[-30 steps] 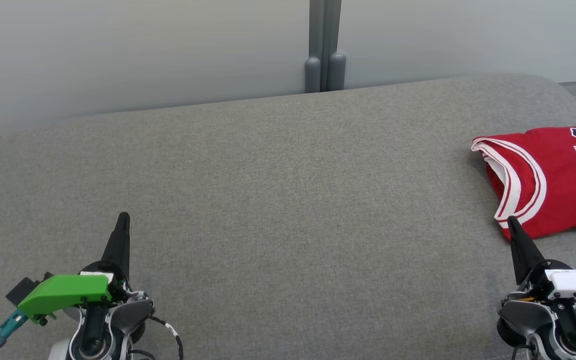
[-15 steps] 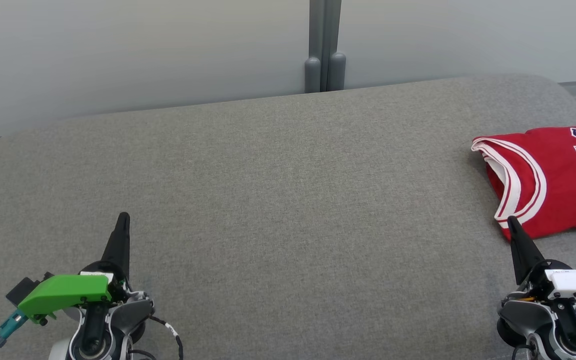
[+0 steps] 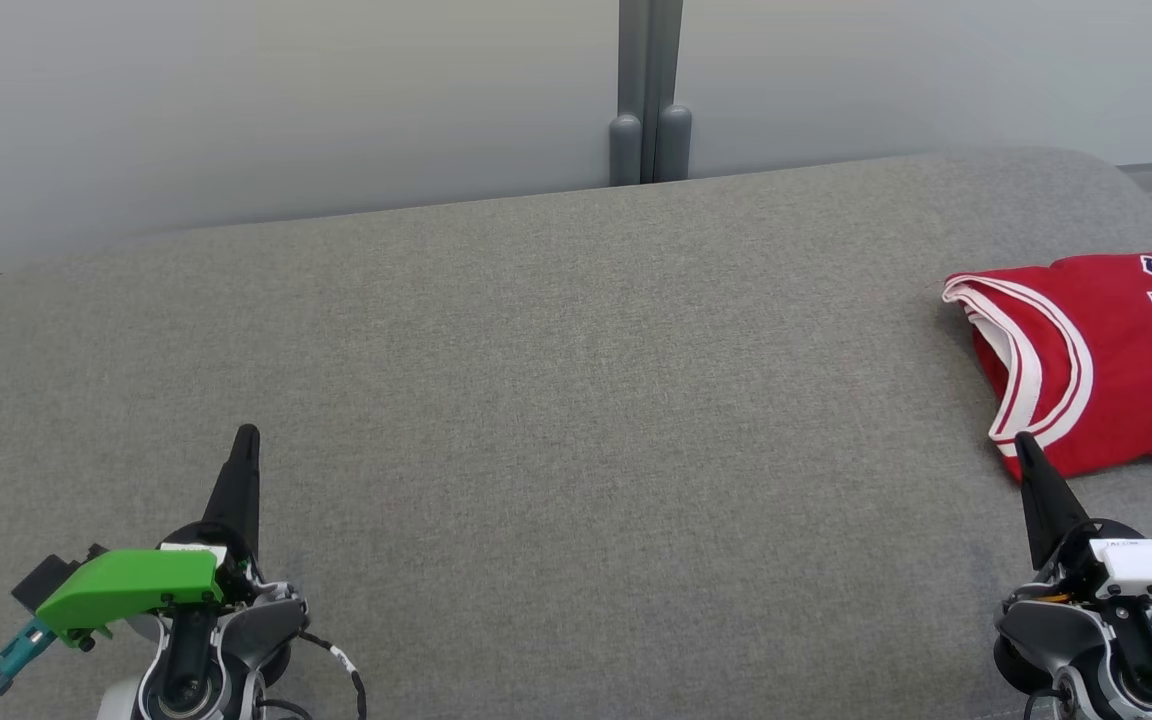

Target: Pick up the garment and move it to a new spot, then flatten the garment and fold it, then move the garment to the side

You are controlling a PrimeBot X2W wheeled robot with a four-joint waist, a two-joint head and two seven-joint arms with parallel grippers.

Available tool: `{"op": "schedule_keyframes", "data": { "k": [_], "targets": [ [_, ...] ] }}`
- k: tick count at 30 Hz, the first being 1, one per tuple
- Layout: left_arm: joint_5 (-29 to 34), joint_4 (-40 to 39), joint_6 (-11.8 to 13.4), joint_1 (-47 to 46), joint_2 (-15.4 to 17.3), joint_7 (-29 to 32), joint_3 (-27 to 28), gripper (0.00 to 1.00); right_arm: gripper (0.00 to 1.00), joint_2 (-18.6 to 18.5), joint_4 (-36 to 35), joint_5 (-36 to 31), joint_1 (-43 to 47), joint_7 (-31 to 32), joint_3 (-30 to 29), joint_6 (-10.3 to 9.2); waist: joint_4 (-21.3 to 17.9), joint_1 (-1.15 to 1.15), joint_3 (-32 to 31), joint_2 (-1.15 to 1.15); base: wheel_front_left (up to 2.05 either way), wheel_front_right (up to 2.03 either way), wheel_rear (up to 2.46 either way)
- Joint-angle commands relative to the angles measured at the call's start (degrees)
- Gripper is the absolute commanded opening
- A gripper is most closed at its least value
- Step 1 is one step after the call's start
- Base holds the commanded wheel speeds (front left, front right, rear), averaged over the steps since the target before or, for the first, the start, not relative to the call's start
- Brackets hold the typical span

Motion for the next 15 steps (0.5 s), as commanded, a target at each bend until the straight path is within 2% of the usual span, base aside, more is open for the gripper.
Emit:
{"op": "schedule_keyframes", "data": {
  "k": [1,15],
  "targets": [
    [-0.2,0.0,-0.2,-0.6,0.0,0.2,0.2,0.0,0.0,-0.3,0.1,0.3,-0.3,0.2,-0.1,0.04,0.0,0.0,0.0,0.0,0.0,0.0,0.0],
    [-0.2,0.0,-0.2,-0.6,0.0,0.2,0.2,0.0,0.0,-0.3,0.1,0.3,-0.3,0.2,-0.1,0.04,0.0,0.0,0.0,0.0,0.0,0.0,0.0]
  ]
}}
